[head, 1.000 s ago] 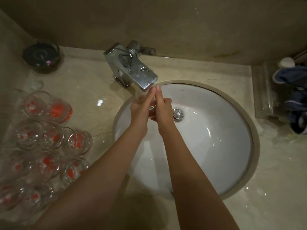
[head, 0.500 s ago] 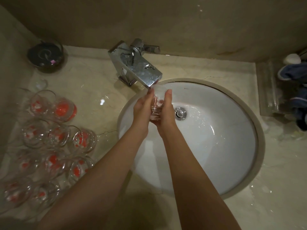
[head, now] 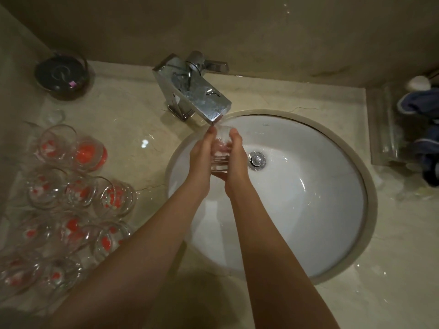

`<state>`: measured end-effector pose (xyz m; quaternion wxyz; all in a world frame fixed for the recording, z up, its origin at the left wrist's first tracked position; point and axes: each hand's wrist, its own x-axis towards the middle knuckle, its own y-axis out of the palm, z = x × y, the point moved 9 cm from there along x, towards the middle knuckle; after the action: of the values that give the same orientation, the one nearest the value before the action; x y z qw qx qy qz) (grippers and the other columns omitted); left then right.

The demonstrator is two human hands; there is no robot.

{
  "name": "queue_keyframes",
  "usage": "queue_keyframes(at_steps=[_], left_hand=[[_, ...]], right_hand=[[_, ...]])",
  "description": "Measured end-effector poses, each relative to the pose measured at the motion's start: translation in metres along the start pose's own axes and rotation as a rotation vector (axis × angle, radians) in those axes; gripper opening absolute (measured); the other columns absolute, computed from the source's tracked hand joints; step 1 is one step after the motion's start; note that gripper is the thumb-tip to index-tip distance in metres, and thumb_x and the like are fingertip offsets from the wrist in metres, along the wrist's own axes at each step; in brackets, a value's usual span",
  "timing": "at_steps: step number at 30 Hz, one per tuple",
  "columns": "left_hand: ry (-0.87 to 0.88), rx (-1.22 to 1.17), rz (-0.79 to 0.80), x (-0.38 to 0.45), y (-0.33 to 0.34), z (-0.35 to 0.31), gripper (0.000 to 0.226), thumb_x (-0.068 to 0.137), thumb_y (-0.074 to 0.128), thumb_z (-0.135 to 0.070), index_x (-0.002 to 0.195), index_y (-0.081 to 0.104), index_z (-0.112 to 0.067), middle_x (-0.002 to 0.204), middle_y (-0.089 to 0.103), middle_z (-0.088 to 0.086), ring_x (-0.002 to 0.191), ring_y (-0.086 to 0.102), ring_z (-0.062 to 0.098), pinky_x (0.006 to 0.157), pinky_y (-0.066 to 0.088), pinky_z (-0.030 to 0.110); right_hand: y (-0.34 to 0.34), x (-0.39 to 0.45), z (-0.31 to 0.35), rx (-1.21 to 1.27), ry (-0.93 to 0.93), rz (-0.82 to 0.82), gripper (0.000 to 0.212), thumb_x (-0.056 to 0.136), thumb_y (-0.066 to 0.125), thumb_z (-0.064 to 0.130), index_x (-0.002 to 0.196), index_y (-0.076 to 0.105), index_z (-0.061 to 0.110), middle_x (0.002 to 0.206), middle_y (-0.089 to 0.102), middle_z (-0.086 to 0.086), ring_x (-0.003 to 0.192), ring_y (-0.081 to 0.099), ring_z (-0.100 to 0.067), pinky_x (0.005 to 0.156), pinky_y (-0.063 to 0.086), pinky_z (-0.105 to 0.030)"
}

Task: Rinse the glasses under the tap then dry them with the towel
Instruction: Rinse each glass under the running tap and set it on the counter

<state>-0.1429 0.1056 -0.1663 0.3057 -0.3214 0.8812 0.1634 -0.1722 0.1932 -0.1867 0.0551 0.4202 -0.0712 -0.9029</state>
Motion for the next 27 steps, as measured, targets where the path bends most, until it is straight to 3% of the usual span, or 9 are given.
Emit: queue_keyframes(at_steps=[2,4,8,10,13,15,18,22,27], left_hand=[[0.0,0.029,0.011,-0.001,0.0,0.003,0.055,0.082,0.059,-0.06,0.102,0.069,-0.009,0.091,0.074,0.004,0.084,0.072,0.021,0.07,0.051,0.032],[0.0,0.032,0.02,-0.005,-0.001,0.003,0.053,0.086,0.06,-0.057,0.099,0.068,-0.007,0.088,0.072,0.003,0.08,0.071,0.019,0.068,0.051,0.03],[0.063,0.083,-0.013,-0.008,-0.006,-0.002,0.055,0.077,0.071,-0.055,0.106,0.066,-0.009,0.095,0.073,0.003,0.085,0.072,0.015,0.082,0.056,0.034],[0.082,0.113,-0.011,-0.007,-0.006,-0.004,0.079,0.06,0.073,-0.066,0.119,0.063,-0.014,0.103,0.073,0.003,0.092,0.072,0.016,0.084,0.057,0.036],[0.072,0.143,-0.004,-0.008,-0.004,-0.003,0.089,0.056,0.07,-0.073,0.124,0.06,-0.016,0.105,0.072,-0.001,0.095,0.07,0.014,0.076,0.054,0.031],[0.059,0.156,-0.01,-0.007,-0.004,0.002,0.096,0.053,0.069,-0.08,0.124,0.06,-0.015,0.111,0.07,0.002,0.1,0.069,0.016,0.085,0.056,0.038],[0.078,0.153,-0.031,-0.005,-0.007,0.003,0.093,0.052,0.071,-0.076,0.12,0.063,-0.013,0.108,0.072,0.007,0.098,0.07,0.02,0.094,0.054,0.045],[0.072,0.089,-0.06,-0.004,-0.009,-0.002,0.091,0.051,0.066,-0.069,0.122,0.062,-0.011,0.107,0.071,0.005,0.095,0.071,0.019,0.084,0.056,0.037],[0.043,0.099,-0.079,-0.006,-0.006,0.001,0.078,0.061,0.065,-0.071,0.113,0.067,-0.013,0.096,0.075,0.004,0.088,0.073,0.016,0.08,0.057,0.036]], right_hand=[[0.001,-0.003,0.0,-0.059,-0.029,-0.003,0.063,0.068,0.058,0.073,0.09,0.07,0.015,0.096,0.074,-0.011,0.086,0.073,-0.024,0.077,0.061,-0.043],[0.0,-0.005,-0.002,-0.053,-0.037,-0.025,0.08,0.06,0.062,0.076,0.106,0.065,0.011,0.103,0.071,-0.012,0.087,0.073,-0.023,0.076,0.061,-0.043],[-0.002,0.001,-0.007,0.021,0.009,-0.021,0.089,0.057,0.056,0.079,0.116,0.057,0.012,0.113,0.067,-0.013,0.094,0.071,-0.027,0.074,0.06,-0.044],[0.002,0.001,-0.008,0.01,0.009,0.029,0.086,0.06,0.054,0.079,0.114,0.061,0.012,0.113,0.069,-0.013,0.095,0.071,-0.026,0.08,0.059,-0.043],[0.008,0.0,-0.006,-0.043,-0.027,0.099,0.089,0.06,0.054,0.083,0.111,0.068,0.01,0.105,0.073,-0.011,0.093,0.073,-0.023,0.082,0.059,-0.042],[0.007,0.001,-0.007,-0.058,-0.021,0.08,0.087,0.06,0.052,0.083,0.105,0.071,0.011,0.102,0.074,-0.012,0.092,0.072,-0.027,0.083,0.059,-0.045],[-0.001,0.005,-0.012,0.002,0.013,0.004,0.087,0.061,0.054,0.082,0.112,0.063,0.011,0.111,0.07,-0.013,0.094,0.071,-0.028,0.077,0.06,-0.047],[0.002,0.006,-0.012,0.077,0.011,0.043,0.057,0.088,0.045,0.067,0.102,0.056,0.013,0.118,0.066,-0.017,0.1,0.069,-0.03,0.082,0.058,-0.046],[0.009,0.003,-0.011,-0.057,-0.025,0.051,0.103,0.05,0.061,0.089,0.114,0.065,0.008,0.106,0.072,-0.013,0.094,0.072,-0.026,0.083,0.059,-0.045]])
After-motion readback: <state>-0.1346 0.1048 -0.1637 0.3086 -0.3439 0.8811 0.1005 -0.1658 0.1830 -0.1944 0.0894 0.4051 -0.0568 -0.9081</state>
